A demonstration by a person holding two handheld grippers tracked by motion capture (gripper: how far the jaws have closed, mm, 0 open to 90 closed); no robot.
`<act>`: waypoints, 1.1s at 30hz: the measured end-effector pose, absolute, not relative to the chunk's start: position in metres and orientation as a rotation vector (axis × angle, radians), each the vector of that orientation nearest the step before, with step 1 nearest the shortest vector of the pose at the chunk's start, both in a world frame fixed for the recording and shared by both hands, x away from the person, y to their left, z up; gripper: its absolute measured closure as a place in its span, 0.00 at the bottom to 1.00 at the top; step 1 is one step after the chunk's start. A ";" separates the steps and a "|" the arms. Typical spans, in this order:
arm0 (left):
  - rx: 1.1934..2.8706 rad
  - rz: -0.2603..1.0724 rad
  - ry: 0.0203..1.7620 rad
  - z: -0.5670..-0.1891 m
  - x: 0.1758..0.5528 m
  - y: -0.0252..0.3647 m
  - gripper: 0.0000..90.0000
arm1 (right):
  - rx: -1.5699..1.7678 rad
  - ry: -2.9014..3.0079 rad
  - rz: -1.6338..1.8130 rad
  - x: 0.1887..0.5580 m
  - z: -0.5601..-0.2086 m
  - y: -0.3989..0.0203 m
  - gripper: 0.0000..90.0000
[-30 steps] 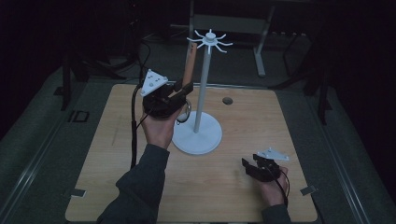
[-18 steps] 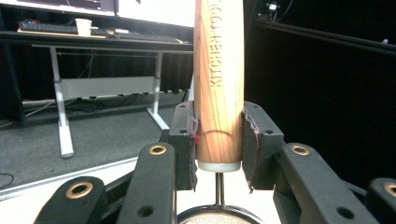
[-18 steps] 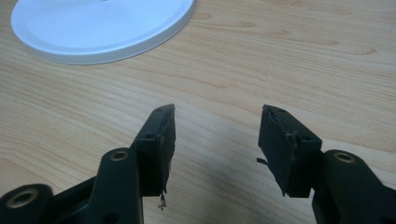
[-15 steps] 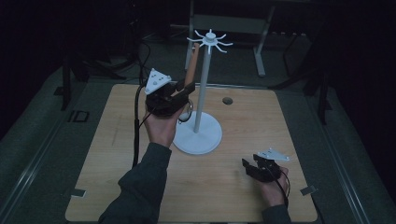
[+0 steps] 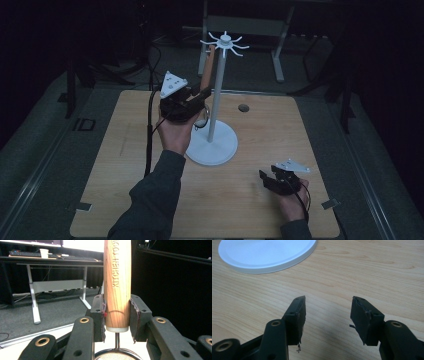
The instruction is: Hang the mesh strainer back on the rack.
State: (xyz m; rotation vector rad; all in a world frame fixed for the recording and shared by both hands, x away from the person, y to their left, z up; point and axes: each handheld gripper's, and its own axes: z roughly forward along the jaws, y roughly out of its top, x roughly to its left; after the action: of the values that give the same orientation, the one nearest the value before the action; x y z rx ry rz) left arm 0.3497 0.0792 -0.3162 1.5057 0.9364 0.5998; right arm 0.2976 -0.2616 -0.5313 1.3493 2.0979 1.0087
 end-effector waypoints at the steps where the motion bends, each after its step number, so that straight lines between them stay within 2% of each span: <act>1: 1.507 0.600 0.937 -0.316 0.350 0.079 0.76 | 1.350 2.098 1.009 0.298 -0.531 -0.262 0.51; 14: 1.539 0.590 0.951 -0.320 0.358 0.076 0.75 | 1.349 2.099 1.008 0.297 -0.532 -0.262 0.50; 24: 1.523 0.579 0.940 -0.319 0.357 0.079 0.63 | 1.351 2.099 1.006 0.298 -0.532 -0.262 0.50; 33: 1.533 0.603 0.927 -0.319 0.352 0.079 0.58 | 1.355 2.100 1.002 0.298 -0.532 -0.262 0.50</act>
State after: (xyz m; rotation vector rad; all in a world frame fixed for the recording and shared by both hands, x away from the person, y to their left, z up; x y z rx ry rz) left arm 0.3525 0.0789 -0.3186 1.5329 0.9270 0.6028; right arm 0.2978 -0.2616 -0.5324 1.3550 2.0997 1.0020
